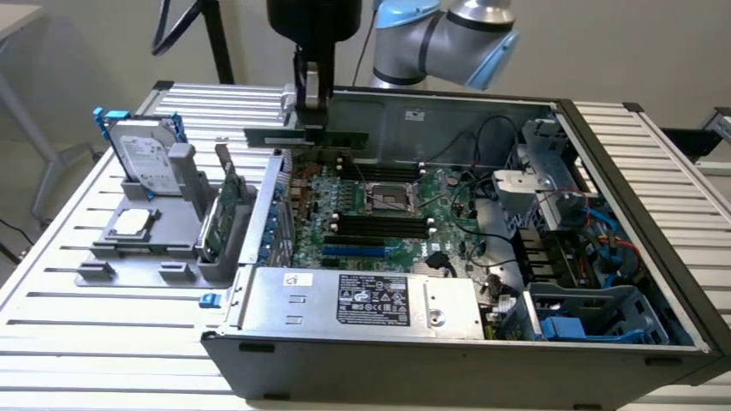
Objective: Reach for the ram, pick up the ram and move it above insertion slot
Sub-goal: 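Pick up the ram and move it above insertion slot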
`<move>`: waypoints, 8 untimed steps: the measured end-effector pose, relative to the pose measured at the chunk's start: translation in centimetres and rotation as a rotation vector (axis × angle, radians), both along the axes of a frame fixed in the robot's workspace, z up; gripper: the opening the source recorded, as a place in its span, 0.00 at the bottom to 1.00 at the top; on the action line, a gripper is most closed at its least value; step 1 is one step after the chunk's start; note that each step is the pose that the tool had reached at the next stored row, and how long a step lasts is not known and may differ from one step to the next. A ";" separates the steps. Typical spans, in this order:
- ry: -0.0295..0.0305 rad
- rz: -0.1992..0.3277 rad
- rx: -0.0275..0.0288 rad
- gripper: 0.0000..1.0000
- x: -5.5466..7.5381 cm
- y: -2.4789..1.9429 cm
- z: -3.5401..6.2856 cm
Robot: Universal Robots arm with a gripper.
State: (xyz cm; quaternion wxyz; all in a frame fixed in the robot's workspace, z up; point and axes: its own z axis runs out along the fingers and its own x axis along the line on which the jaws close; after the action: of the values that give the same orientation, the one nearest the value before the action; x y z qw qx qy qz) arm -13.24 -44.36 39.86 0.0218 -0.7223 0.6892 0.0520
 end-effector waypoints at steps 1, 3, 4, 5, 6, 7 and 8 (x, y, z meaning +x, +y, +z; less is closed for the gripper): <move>0.0001 0.000 0.0006 0.13 0.5 0.06 0.00; 0.0002 0.000 0.0013 0.13 1.4 0.20 -0.02; 0.0004 0.000 0.0011 0.13 1.8 0.29 -0.03; 0.0005 0.000 0.0011 0.13 2.3 0.39 -0.05; 0.0005 0.000 0.0012 0.13 2.7 0.53 -0.09; 0.0006 0.000 0.0011 0.13 3.1 0.76 -0.14; 0.0005 0.000 0.0013 0.13 3.3 1.07 -0.21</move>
State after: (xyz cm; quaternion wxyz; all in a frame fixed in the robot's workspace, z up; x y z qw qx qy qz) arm -9.89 -43.30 39.64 0.0221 -0.7223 0.6892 0.0526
